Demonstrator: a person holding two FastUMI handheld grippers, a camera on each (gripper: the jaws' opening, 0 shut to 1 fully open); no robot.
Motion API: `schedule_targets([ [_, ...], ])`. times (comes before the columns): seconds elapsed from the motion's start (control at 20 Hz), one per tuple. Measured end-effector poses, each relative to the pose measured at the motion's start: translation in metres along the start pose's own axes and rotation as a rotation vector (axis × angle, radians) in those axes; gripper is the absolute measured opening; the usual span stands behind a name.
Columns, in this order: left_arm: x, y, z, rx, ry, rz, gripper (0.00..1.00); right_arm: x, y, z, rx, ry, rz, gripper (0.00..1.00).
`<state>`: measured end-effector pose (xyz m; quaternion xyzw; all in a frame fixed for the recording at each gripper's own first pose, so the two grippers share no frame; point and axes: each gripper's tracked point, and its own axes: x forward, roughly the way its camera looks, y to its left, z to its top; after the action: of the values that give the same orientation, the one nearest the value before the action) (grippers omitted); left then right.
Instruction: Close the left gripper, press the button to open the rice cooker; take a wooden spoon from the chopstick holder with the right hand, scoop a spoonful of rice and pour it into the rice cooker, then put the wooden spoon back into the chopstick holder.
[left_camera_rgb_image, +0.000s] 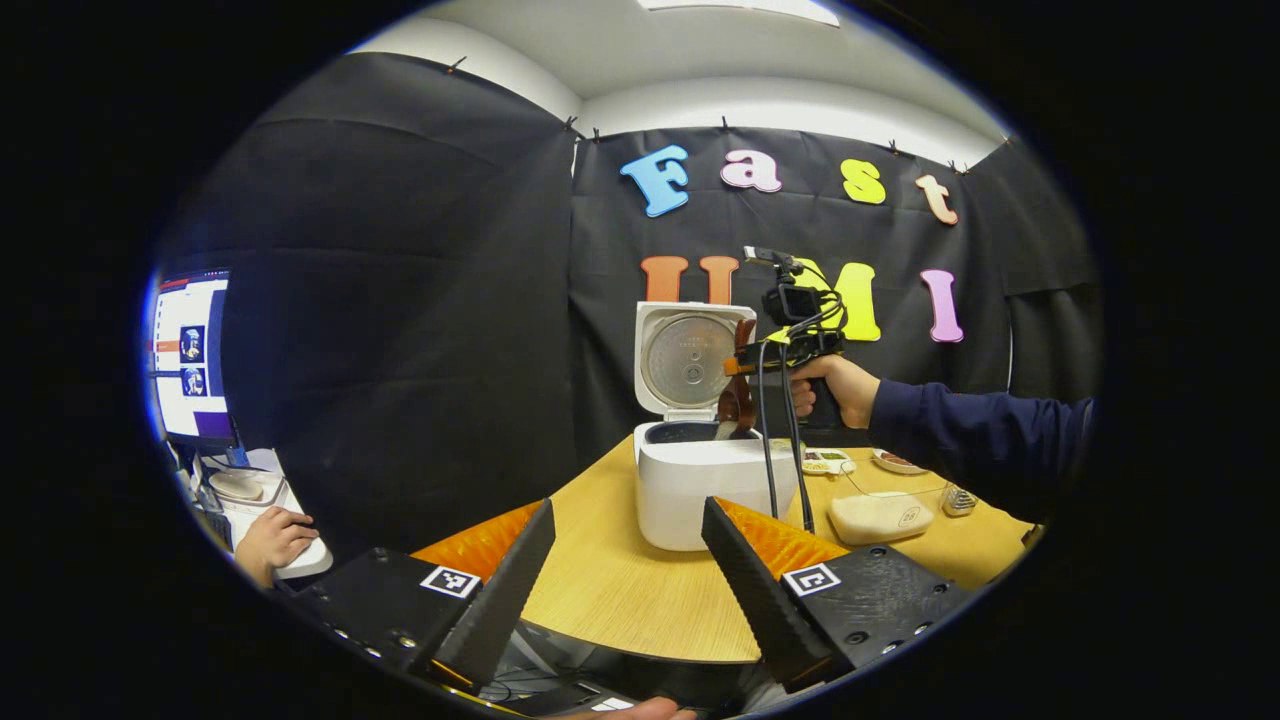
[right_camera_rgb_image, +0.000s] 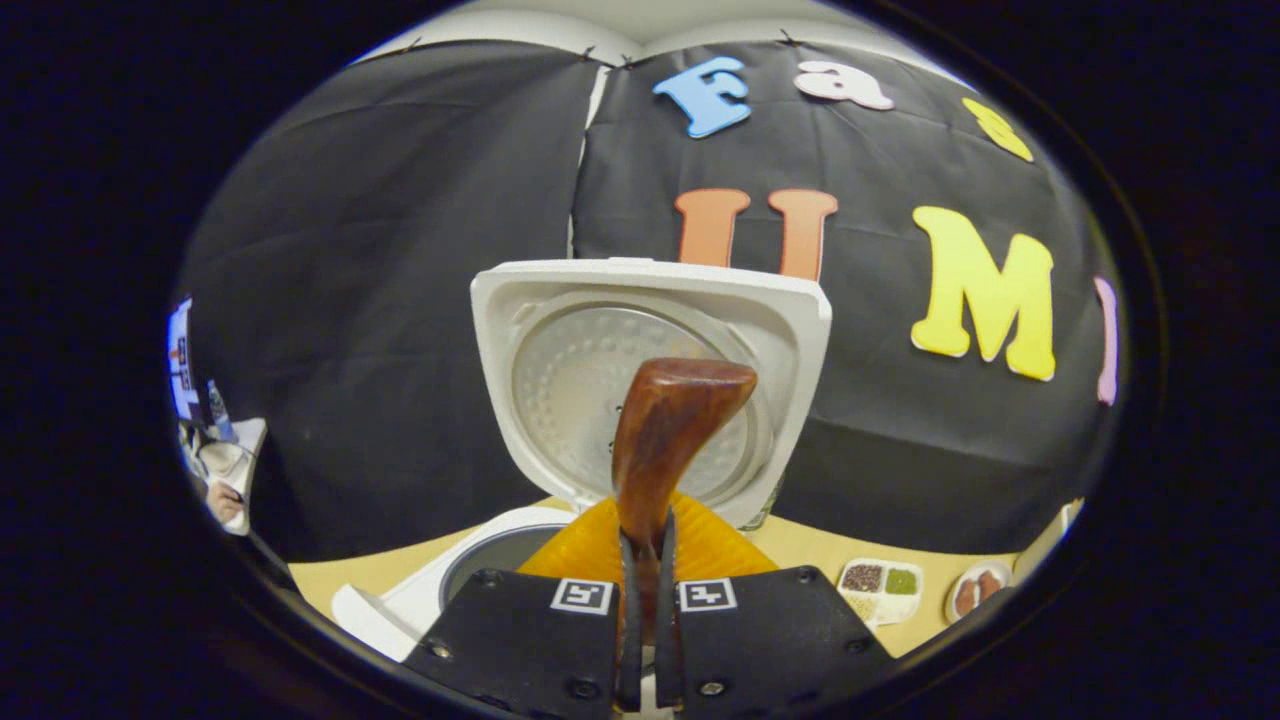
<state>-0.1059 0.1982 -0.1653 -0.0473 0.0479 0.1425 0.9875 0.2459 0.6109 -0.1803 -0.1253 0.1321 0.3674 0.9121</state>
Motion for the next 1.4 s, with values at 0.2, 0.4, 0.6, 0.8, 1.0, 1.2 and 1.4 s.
schedule_targets([
  [0.2,0.003,-0.001,-0.003,-0.008,0.011,-0.002,0.94,-0.006,0.011,0.003,-0.155,0.003,0.003,0.11],
  [0.4,0.003,-0.015,-0.002,-0.038,0.025,-0.033,0.94,-0.020,0.029,0.003,-0.244,-0.010,0.001,0.11],
  [0.6,-0.005,-0.022,0.007,-0.030,0.004,-0.038,0.93,-0.048,0.025,0.017,-0.175,-0.042,0.001,0.11],
  [0.8,-0.014,-0.028,0.019,0.002,-0.033,-0.036,0.93,-0.084,-0.001,0.034,-0.136,-0.085,-0.030,0.11],
  [1.0,-0.012,-0.044,0.026,0.014,-0.049,-0.057,0.93,-0.126,-0.046,0.032,-0.078,-0.113,-0.082,0.11],
  [1.2,0.000,-0.069,0.030,0.017,-0.057,-0.096,0.93,-0.171,-0.103,0.026,-0.036,-0.137,-0.138,0.12],
  [1.4,0.016,-0.095,0.031,0.031,-0.060,-0.128,0.93,-0.220,-0.154,0.012,0.003,-0.126,-0.184,0.12],
])
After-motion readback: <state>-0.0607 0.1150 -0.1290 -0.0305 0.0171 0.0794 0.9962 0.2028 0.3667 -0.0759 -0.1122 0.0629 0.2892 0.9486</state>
